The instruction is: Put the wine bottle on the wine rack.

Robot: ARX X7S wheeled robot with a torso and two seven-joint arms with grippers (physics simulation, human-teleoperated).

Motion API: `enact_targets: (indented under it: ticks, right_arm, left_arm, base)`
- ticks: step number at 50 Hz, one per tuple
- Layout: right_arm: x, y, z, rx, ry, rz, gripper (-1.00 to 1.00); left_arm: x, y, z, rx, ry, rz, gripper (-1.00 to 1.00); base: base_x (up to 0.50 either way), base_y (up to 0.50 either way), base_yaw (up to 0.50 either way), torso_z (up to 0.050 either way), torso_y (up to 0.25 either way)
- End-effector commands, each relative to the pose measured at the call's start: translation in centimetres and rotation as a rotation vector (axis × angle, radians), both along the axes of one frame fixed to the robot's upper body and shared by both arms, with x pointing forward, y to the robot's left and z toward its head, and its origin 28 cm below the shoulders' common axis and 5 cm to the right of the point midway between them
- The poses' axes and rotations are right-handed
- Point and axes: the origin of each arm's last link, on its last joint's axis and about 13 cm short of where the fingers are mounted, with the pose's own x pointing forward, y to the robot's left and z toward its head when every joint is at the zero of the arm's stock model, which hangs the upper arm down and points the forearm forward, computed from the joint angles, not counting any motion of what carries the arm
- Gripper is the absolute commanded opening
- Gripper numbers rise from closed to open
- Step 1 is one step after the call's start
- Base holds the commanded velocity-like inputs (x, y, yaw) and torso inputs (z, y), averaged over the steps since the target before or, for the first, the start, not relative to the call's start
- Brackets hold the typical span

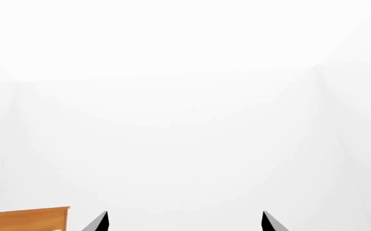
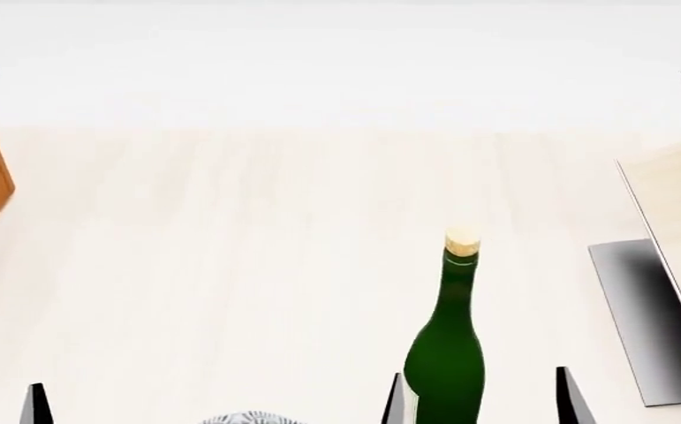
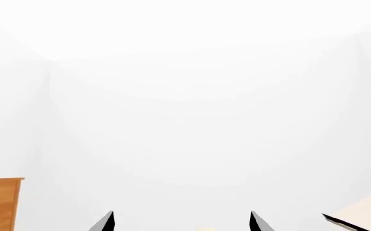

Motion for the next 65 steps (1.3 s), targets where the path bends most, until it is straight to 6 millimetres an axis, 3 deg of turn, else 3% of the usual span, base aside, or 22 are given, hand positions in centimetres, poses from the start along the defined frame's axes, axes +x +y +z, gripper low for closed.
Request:
enact_targets:
  ticks: [1, 65]
  right_arm:
    - [0.01, 0.01, -0.04, 0.003, 0.009, 0.01, 1.0]
    - [-0.09, 0.11, 0.02, -0.003, 0.01, 0.023, 1.0]
  left_arm:
    - [0.01, -0.03, -0.03, 0.0, 0.001, -0.001, 1.0]
    - [-0.04, -0.11, 0.07, 0.0, 0.0, -0.008, 1.0]
  base:
    - [0.0, -0.16, 0.0, 0.0, 0.0]
    - [0.0, -0.16, 0.0, 0.0, 0.0]
